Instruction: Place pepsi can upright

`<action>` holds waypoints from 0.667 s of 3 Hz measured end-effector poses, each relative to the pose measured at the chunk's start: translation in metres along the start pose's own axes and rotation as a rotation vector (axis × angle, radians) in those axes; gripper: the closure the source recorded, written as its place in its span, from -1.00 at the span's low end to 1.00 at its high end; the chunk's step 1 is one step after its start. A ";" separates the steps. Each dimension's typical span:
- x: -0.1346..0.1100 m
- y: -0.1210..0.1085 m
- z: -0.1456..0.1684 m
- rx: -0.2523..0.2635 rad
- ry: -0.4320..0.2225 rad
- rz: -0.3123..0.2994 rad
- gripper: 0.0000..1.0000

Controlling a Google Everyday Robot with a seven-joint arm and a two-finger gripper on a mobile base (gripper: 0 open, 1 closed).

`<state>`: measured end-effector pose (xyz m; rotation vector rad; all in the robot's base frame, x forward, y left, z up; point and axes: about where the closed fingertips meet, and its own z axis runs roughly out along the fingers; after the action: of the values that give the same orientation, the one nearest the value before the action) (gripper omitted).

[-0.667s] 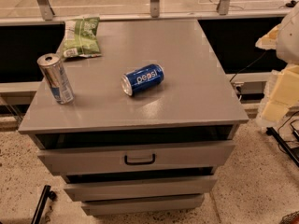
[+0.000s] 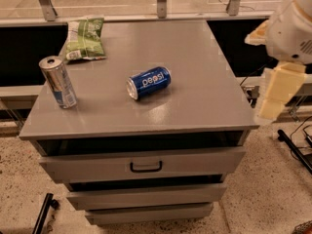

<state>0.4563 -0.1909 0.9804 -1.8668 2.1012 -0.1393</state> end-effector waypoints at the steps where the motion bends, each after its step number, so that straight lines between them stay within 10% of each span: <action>1: -0.034 -0.023 0.015 -0.007 -0.013 -0.170 -1.00; 2: -0.093 -0.047 0.039 -0.033 -0.042 -0.421 -1.00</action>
Offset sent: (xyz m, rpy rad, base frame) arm 0.1040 0.1568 -0.0166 -0.1460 -0.0259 0.7192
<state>0.5211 -0.1008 0.9736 -2.2861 1.6659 -0.1609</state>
